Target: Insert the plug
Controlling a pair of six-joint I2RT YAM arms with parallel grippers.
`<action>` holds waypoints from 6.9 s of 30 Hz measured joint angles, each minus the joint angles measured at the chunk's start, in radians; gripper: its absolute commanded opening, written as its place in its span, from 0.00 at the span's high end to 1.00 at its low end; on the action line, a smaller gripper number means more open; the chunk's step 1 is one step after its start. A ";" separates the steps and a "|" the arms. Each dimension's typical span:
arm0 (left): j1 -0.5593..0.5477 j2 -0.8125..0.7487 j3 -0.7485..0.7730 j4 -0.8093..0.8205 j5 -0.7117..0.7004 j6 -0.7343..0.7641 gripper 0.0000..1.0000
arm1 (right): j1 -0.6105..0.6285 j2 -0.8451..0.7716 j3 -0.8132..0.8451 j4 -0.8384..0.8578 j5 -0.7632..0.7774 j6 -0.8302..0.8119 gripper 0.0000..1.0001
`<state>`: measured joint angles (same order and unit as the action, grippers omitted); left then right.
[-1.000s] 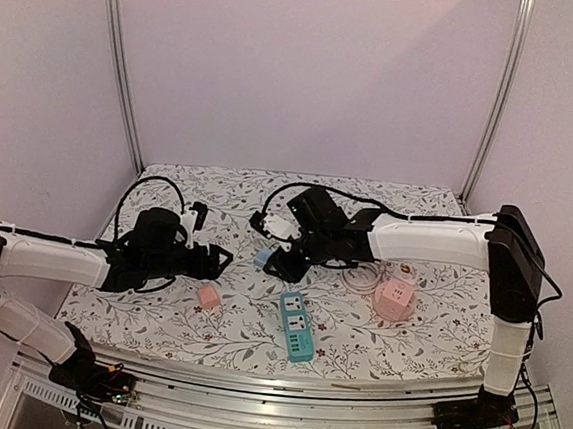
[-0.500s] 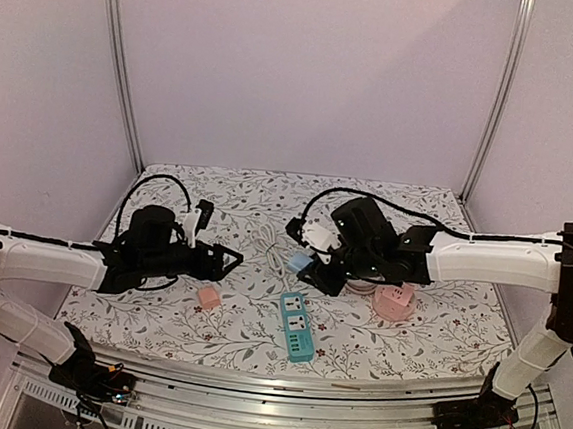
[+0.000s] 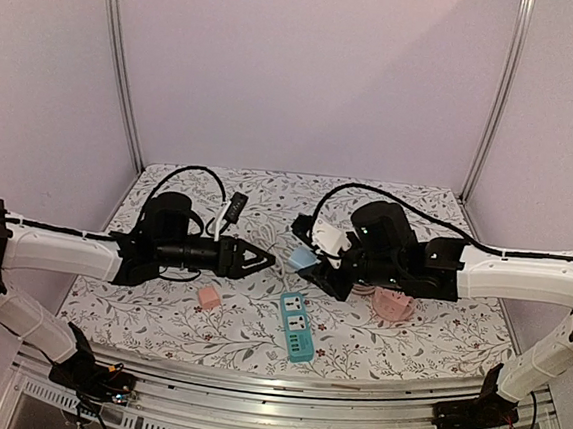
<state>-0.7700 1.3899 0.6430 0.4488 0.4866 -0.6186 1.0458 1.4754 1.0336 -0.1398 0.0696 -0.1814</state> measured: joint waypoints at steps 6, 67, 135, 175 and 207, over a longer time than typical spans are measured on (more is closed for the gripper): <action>-0.024 0.014 0.045 0.022 0.052 -0.045 0.38 | 0.023 -0.001 0.000 0.006 0.038 -0.015 0.92; -0.043 0.155 0.137 0.701 0.270 -0.396 1.00 | -0.006 -0.297 -0.276 0.640 -0.253 0.793 0.27; -0.074 -0.089 0.130 0.224 0.011 -0.109 0.01 | -0.018 -0.179 -0.107 0.412 -0.354 0.824 1.00; -0.072 -0.196 -0.270 0.154 -0.753 0.230 0.02 | -0.059 0.169 0.492 -0.557 -0.170 0.718 1.00; -0.072 -0.230 -0.334 0.221 -0.809 0.260 0.02 | -0.167 0.599 0.727 -0.915 -0.385 0.602 1.00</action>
<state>-0.8421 1.1599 0.3088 0.6697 -0.3229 -0.3584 0.8783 2.0743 1.7603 -1.0546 -0.3157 0.4210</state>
